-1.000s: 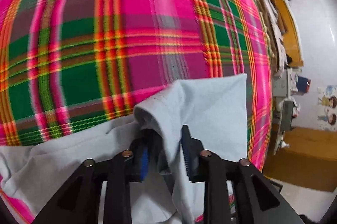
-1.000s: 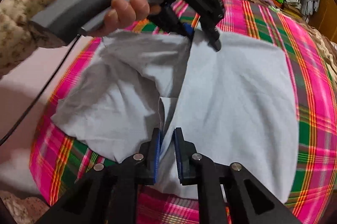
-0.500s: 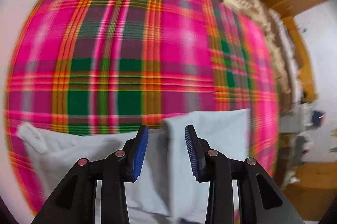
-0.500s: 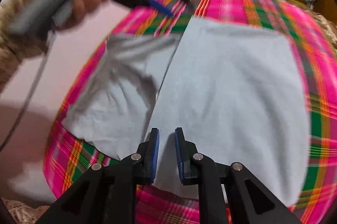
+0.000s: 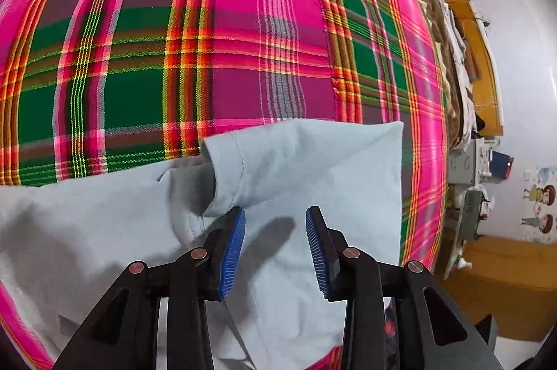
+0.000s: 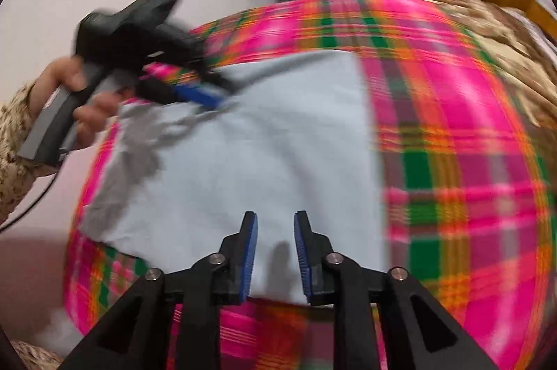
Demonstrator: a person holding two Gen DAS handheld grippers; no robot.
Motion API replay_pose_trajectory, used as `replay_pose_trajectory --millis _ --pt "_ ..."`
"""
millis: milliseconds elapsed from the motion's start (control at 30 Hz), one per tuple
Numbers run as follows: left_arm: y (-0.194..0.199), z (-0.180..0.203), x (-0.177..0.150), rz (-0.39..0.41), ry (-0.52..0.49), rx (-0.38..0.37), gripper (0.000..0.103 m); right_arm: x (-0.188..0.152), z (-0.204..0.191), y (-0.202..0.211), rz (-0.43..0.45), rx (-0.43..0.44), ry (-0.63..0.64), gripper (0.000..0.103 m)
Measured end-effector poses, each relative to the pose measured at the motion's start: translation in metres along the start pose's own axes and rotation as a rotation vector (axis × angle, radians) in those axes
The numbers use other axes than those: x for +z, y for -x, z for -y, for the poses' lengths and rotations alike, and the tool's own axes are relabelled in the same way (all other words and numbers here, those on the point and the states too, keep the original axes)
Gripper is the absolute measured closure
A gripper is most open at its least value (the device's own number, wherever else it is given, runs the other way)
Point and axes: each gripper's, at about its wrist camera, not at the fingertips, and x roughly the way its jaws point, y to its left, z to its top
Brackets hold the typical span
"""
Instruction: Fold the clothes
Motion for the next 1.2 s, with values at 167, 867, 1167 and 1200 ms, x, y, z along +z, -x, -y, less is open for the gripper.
replay_pose_trajectory --millis 167,867,1167,1200 --pt "0.004 0.017 0.006 -0.020 -0.059 0.113 0.065 -0.012 0.047 0.008 -0.003 -0.050 -0.139 0.073" --pt "-0.084 0.186 0.008 -0.163 -0.369 0.418 0.059 -0.021 0.057 -0.019 -0.059 0.124 -0.157 0.077" --pt "-0.112 0.222 0.020 -0.208 -0.398 0.573 0.059 -0.016 0.018 0.009 0.028 0.117 0.020 0.095" --pt "-0.115 0.226 0.020 -0.210 -0.404 0.590 0.059 -0.014 0.010 0.013 0.040 0.123 0.047 0.095"
